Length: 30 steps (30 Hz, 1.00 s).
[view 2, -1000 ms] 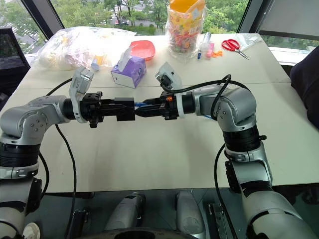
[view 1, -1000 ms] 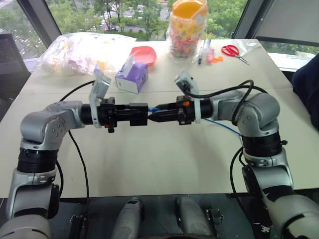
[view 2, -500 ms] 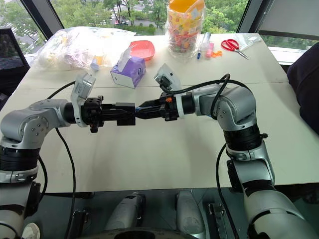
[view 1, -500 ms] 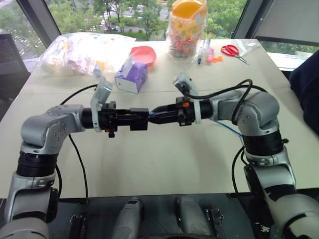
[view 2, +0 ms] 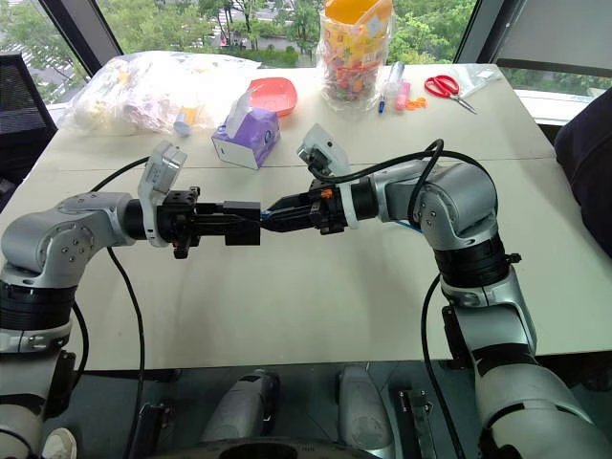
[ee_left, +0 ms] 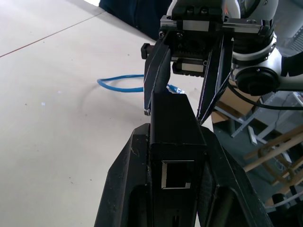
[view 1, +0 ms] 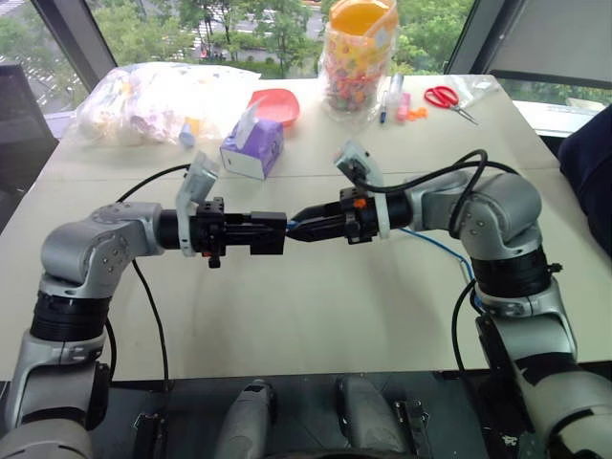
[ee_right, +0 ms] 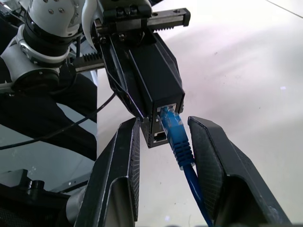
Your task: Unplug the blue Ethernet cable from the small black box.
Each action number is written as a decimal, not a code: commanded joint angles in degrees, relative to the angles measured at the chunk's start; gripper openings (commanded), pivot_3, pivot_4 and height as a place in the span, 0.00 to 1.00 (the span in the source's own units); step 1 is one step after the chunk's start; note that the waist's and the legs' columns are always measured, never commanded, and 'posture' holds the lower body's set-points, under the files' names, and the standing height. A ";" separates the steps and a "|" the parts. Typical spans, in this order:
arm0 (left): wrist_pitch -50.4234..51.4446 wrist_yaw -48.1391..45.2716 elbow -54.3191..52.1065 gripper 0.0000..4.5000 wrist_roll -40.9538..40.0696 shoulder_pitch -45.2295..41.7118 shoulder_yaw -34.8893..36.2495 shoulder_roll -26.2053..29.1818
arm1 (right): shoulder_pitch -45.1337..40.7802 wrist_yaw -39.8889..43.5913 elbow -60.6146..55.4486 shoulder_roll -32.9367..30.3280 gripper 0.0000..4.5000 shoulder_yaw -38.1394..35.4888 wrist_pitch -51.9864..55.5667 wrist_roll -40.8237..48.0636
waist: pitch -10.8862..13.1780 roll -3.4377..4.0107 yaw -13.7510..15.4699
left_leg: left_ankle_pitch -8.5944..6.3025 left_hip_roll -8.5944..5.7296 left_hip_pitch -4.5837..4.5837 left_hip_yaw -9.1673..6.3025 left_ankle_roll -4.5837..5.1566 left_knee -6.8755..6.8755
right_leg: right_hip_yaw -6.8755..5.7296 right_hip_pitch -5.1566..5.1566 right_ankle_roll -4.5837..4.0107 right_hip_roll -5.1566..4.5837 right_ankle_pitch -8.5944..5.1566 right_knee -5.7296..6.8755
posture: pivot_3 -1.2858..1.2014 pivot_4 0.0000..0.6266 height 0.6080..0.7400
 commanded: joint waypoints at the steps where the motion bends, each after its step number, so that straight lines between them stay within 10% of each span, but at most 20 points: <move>1: -0.56 0.07 -1.75 0.12 -0.98 -0.63 1.21 0.08 | -0.33 0.38 -2.25 0.03 0.09 -0.14 -0.72 1.51 | 0.00 0.00 0.01 | 0.00 0.00 0.00 0.00 0.00 0.00 | 0.00 0.00 0.00 0.00 0.00 0.00 | 0.52 0.24 1.00; 30: -0.58 -0.59 -4.30 0.12 -2.38 3.17 3.49 3.70 | 3.71 2.63 16.89 -6.67 0.01 4.96 -15.35 -11.07 | 0.00 -0.03 -0.12 | 0.00 0.01 -0.01 0.06 0.00 -0.03 | 0.02 -0.03 0.00 0.00 -0.01 -0.04 | 0.52 0.24 1.00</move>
